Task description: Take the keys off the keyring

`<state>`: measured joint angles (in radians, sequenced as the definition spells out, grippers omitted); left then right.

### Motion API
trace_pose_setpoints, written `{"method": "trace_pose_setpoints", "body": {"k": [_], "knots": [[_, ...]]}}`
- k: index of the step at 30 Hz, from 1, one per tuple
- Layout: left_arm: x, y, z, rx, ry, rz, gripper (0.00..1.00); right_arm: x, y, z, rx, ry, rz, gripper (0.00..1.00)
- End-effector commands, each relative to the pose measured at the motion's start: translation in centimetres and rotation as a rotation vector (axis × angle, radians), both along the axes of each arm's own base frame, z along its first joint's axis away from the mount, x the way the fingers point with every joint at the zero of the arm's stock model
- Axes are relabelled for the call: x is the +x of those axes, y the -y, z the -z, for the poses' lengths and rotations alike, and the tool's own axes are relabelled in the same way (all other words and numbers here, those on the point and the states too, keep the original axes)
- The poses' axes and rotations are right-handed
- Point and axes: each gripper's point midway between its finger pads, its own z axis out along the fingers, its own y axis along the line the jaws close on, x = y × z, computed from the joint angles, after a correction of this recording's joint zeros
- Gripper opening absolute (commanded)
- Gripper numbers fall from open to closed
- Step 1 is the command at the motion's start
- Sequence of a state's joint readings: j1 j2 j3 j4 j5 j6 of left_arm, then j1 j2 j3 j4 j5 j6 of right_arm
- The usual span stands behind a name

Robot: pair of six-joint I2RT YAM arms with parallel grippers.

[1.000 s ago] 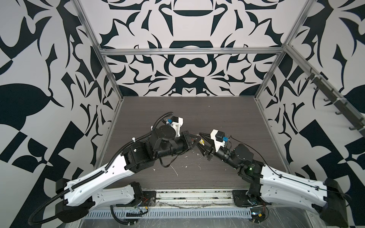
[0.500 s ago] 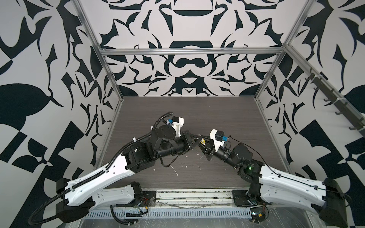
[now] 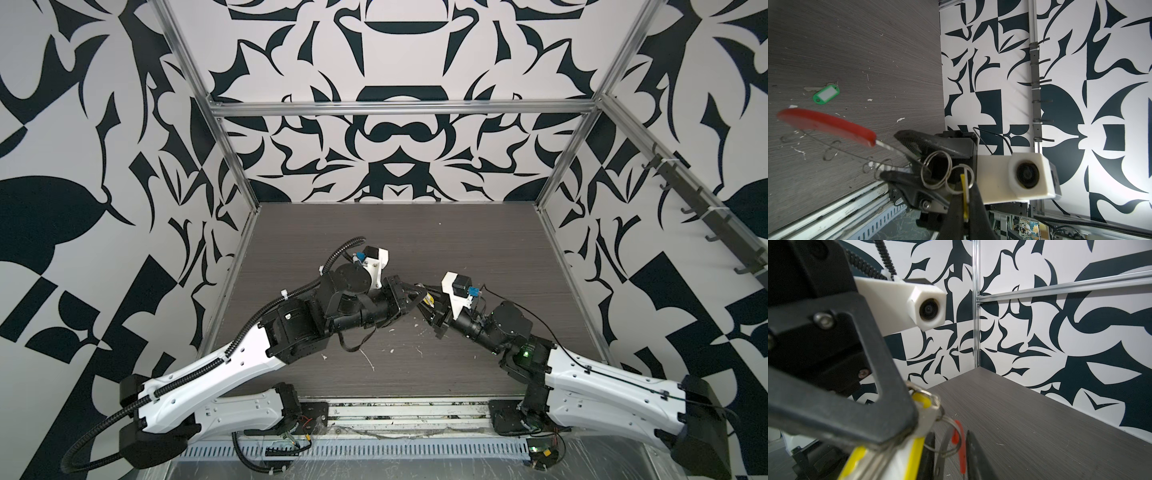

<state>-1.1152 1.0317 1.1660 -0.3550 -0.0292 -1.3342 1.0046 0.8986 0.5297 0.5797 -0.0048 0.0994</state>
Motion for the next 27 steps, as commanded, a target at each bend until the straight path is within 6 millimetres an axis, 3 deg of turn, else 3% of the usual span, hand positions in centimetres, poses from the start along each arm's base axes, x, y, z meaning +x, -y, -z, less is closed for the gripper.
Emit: {"method": "trace_pose_setpoints", "body": {"k": [1, 5, 8, 18, 23, 27], "knots": [[0.1, 0.4, -0.2, -0.031, -0.008, 0.004, 0.00, -0.3, 0.4, -2.9, 0.073, 0.050, -0.005, 0.26], [0.2, 0.6, -0.1, -0.043, -0.021, 0.002, 0.00, -0.5, 0.5, -3.3, 0.081, 0.057, -0.013, 0.16], [0.1, 0.6, -0.1, -0.045, -0.026, 0.003, 0.00, -0.7, 0.4, -3.3, 0.074, 0.055, -0.030, 0.00], [0.9, 0.2, -0.3, -0.052, -0.039, -0.008, 0.00, -3.3, -1.1, -1.4, -0.014, -0.035, -0.216, 0.00], [1.6, -0.4, 0.5, -0.040, -0.063, -0.024, 0.00, -4.2, -0.9, -0.6, -0.028, -0.055, -0.253, 0.00], [2.2, -1.1, 1.1, -0.047, -0.082, -0.048, 0.06, -5.1, -1.1, -0.3, -0.034, -0.067, -0.303, 0.00]]}}
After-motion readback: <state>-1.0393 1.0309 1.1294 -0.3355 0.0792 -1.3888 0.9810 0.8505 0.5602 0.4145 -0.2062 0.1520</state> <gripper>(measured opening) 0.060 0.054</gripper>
